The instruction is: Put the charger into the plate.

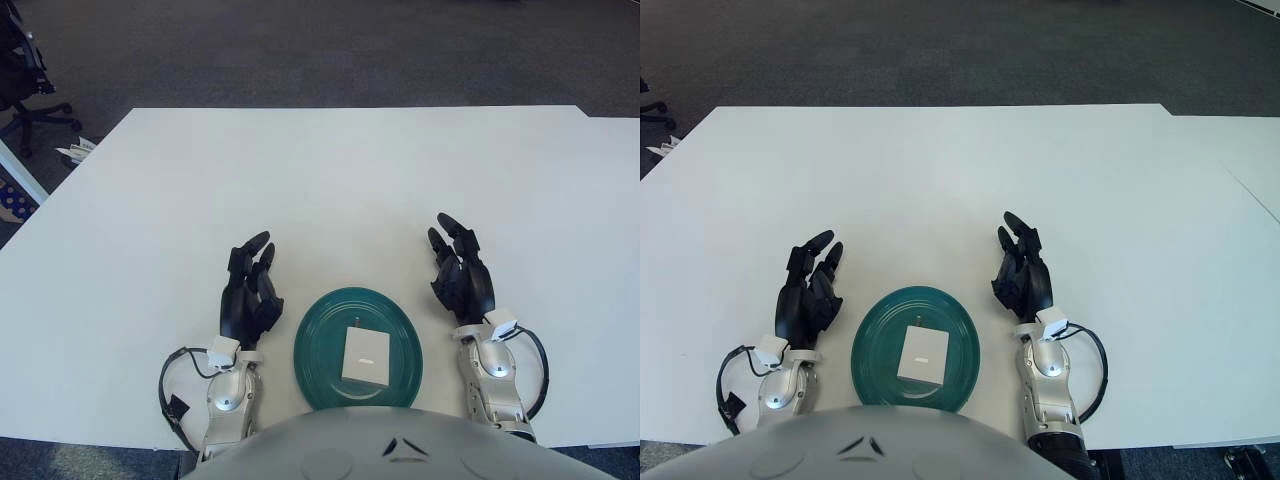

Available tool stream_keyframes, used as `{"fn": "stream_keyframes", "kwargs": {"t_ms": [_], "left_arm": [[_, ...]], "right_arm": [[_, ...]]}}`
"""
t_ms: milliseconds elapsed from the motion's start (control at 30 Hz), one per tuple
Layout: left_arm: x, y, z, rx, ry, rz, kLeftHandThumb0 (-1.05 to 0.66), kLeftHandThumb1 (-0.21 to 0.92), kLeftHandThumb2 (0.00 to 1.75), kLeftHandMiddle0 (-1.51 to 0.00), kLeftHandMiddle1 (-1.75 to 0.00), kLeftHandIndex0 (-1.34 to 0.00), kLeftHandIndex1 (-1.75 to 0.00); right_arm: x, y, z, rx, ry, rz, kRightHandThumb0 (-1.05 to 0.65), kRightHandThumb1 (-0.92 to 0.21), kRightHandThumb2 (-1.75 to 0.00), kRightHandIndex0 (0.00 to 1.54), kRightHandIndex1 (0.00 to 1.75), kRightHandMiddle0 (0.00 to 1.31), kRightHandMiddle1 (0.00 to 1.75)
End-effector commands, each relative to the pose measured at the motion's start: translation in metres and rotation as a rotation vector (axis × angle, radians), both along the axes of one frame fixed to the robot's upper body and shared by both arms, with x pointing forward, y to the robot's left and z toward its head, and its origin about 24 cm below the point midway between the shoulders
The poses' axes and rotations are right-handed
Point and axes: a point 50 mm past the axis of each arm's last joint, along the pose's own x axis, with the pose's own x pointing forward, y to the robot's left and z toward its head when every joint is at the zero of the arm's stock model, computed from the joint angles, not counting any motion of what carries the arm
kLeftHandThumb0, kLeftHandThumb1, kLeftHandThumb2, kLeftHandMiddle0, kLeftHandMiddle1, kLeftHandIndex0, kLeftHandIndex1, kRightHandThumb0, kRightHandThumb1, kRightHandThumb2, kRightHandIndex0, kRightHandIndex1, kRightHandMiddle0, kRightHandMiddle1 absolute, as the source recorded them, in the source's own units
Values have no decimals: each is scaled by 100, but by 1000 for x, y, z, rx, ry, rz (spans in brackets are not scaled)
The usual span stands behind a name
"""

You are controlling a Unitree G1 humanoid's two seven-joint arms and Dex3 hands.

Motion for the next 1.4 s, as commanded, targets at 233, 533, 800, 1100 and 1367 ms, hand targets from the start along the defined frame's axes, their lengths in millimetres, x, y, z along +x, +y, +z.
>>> {"fn": "stream_keyframes", "kwargs": {"t_ms": [233,533,800,1100,1367], "left_arm": [[-22,-2,-26,2,214,-78,-100,92,93,-44,-1,-5,-92],[-19,0,-30,25,257,-78,-99,92,95,-40,0,-3,-89],[-19,-1,-36,31,265,-85,-98,92,96,-37,0,-2,-89],[-18,-1,-38,22,256,-87,-97,92,97,-34,0,-2,-88],[-17,0,-37,30,242,-91,-98,92,97,-33,0,-1,-88]], "right_arm": [[-51,-12,-54,-41,355,-42,-72,-92,-92,22,0,0,60],[-51,-10,-53,-63,390,-35,-70,-92,-94,21,0,0,53],[-49,-8,-52,-62,426,-33,-69,-92,-94,19,0,0,49],[-48,-7,-51,-68,430,-36,-67,-92,-94,20,0,0,49],[-48,-7,-50,-75,427,-28,-68,-92,-94,19,0,0,48]]}}
